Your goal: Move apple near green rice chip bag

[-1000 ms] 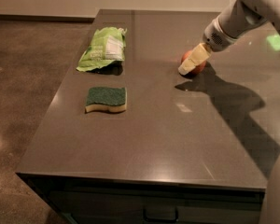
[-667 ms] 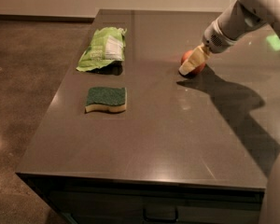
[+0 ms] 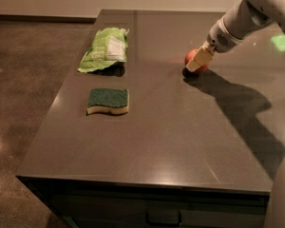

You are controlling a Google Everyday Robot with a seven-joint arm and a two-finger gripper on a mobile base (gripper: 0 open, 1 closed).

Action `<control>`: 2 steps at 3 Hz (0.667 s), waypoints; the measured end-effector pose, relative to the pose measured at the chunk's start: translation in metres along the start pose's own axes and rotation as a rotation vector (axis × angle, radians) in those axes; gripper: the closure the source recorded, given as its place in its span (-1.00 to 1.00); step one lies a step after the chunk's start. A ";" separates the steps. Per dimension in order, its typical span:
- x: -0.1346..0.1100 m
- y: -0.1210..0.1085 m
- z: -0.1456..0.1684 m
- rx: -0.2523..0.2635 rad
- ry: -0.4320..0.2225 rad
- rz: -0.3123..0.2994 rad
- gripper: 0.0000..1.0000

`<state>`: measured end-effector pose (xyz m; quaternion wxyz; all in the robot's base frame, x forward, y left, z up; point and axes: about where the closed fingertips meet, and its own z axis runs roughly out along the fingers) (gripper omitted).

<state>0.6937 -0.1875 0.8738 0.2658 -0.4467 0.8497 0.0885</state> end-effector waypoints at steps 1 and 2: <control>-0.025 0.005 -0.011 -0.002 -0.032 -0.049 0.77; -0.063 0.019 -0.009 -0.017 -0.055 -0.125 1.00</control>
Offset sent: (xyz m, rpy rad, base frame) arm 0.0199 0.0988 0.0700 0.0006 -0.1200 0.2183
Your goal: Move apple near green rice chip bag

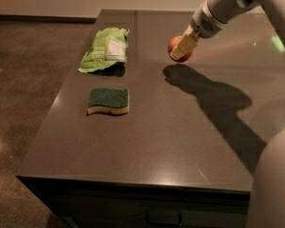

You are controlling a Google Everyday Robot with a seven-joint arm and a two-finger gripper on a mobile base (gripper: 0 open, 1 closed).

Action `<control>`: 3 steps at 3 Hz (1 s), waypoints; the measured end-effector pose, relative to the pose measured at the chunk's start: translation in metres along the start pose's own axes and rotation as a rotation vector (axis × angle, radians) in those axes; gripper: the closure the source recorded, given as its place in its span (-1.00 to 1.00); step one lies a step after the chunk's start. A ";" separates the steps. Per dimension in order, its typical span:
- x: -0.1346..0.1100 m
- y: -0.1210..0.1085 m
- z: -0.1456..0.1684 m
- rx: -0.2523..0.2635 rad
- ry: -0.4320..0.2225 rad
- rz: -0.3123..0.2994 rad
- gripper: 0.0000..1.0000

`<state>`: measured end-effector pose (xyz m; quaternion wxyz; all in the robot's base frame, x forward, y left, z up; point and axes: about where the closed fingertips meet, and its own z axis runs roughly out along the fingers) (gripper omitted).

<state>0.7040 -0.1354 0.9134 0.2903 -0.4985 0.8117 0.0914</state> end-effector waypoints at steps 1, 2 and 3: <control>-0.038 0.012 0.018 -0.031 -0.018 -0.063 1.00; -0.067 0.027 0.039 -0.072 -0.031 -0.114 1.00; -0.083 0.041 0.063 -0.111 -0.029 -0.148 1.00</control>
Offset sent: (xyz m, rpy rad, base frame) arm 0.0215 0.1261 0.0048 0.0150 -0.0150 0.2184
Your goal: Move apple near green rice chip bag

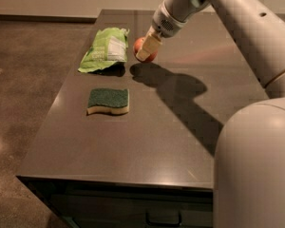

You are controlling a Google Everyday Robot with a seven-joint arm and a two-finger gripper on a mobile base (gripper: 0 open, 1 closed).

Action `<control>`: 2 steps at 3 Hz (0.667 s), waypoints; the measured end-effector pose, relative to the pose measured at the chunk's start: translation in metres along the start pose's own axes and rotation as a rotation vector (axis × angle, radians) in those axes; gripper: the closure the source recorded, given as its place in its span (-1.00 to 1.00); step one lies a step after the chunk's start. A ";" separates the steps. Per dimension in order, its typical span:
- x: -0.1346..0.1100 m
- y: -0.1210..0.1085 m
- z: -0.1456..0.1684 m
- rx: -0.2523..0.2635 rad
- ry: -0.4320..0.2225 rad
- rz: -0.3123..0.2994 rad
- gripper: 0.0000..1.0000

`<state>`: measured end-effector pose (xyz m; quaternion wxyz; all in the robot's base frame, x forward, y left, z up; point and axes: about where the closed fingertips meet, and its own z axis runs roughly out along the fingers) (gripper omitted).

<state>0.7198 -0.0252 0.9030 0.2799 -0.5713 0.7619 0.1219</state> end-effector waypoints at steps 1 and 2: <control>-0.006 0.008 0.017 -0.032 0.026 -0.020 0.63; -0.005 0.012 0.029 -0.057 0.042 -0.024 0.16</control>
Offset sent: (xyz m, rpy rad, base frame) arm -0.0039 0.0256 -0.0266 -0.0491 0.0646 0.0575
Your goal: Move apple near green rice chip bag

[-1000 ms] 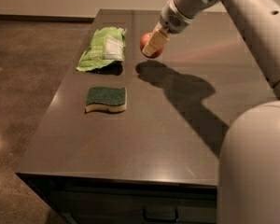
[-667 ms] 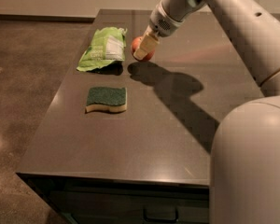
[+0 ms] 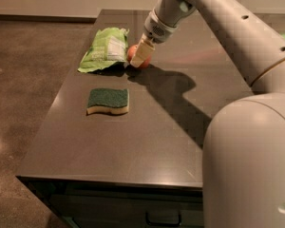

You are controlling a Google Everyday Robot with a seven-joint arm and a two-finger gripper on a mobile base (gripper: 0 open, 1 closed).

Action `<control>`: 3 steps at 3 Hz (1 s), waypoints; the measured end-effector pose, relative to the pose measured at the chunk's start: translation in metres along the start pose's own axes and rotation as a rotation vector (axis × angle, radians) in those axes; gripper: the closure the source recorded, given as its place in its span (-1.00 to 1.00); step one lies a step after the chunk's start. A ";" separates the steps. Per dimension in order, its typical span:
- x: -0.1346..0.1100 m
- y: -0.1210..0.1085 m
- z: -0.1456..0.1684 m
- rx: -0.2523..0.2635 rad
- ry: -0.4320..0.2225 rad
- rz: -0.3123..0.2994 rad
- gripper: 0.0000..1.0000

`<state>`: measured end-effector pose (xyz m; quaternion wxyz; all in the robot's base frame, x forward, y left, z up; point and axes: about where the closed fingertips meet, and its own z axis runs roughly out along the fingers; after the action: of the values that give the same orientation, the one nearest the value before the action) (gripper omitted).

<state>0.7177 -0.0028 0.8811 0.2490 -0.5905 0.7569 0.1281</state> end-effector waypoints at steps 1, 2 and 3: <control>0.000 0.004 0.008 -0.021 0.007 -0.007 -0.30; 0.004 0.006 0.010 -0.036 0.014 -0.008 -0.74; 0.004 0.006 0.014 -0.039 0.014 -0.008 -1.00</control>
Offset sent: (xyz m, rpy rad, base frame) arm -0.0070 -0.0038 -0.0094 -0.0140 0.0384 0.0284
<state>0.7145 0.0023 0.8671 0.2325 -0.5993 0.7536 0.1376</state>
